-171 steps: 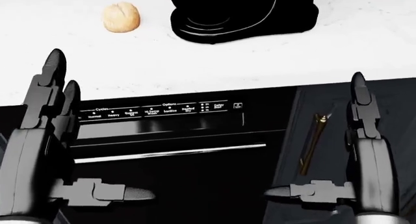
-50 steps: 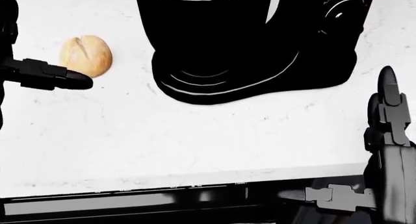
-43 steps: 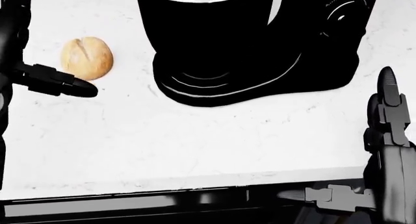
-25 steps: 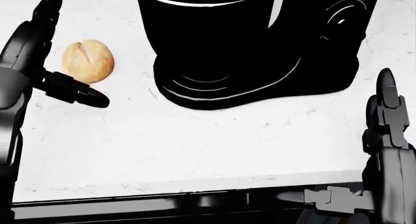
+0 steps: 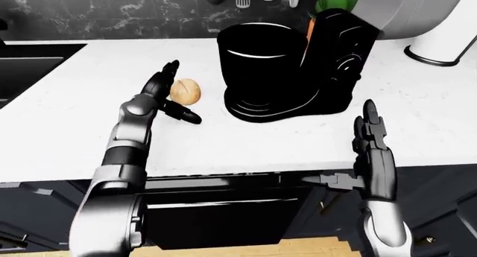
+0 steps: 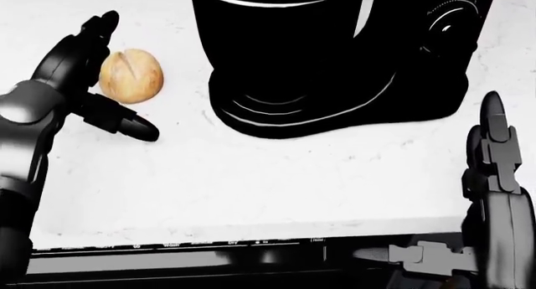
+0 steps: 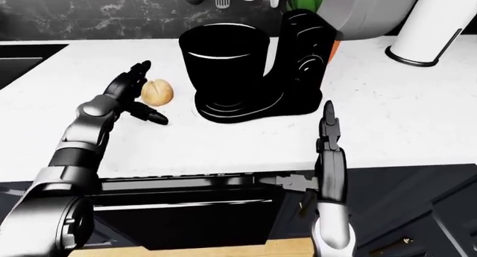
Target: Place the bread in the stand mixer bowl.
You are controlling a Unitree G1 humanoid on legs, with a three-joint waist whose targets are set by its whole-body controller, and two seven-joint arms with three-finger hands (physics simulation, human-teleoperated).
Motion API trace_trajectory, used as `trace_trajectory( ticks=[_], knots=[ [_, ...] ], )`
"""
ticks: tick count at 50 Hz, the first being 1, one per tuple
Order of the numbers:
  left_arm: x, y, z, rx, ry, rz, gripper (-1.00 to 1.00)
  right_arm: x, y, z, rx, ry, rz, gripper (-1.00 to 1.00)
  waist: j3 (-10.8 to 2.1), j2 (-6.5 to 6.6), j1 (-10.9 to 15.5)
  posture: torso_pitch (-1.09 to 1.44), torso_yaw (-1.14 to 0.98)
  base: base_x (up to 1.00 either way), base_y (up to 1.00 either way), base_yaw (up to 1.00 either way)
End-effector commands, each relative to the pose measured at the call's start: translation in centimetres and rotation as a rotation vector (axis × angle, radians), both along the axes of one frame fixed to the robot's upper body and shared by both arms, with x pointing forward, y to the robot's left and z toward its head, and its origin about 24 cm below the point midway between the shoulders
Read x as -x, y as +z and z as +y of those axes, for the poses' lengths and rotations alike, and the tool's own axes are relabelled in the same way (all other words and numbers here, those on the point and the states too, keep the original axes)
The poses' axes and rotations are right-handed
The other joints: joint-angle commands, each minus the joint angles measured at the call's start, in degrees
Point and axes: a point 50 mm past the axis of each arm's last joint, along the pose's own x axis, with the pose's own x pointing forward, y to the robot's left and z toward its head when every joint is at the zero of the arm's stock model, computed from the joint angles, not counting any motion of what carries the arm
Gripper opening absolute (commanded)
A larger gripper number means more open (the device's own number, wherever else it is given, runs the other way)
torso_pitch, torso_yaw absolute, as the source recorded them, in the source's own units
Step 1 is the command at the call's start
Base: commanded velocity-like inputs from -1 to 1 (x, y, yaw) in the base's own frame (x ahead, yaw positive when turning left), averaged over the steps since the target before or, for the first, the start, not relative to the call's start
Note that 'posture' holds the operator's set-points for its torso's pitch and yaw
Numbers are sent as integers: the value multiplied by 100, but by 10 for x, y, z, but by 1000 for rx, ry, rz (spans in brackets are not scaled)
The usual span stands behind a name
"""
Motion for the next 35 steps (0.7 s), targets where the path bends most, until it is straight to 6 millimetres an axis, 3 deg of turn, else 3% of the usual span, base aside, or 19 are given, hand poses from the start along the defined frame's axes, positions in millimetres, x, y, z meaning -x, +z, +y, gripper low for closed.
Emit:
trace_trajectory(
  ticks=[1,7,19,22,32,35],
  knots=[
    [-4,24,-3,-12,-16,-89,100,2,14,2,14,8,-85,100,-110,4,-11,0,0,0,0,0],
    [-9,16,-2,-110,11,-66,100,3,16,2,7,20,-101,100,-122,0,-12,0,0,0,0,0],
    [-11,12,-2,-116,50,-51,100,4,15,2,4,29,-114,100,-141,3,-23,0,0,0,0,0],
    [-11,10,-2,-116,54,-47,81,5,15,3,4,30,-115,100,-139,3,-18,0,0,0,0,0],
    [-11,5,-5,-94,25,-5,80,5,14,4,-1,31,-118,100,-145,1,3,0,0,0,0,0],
    [-11,3,-6,-85,26,2,72,5,12,4,-3,31,-118,100,-145,-4,9,0,0,0,0,0]
  ],
)
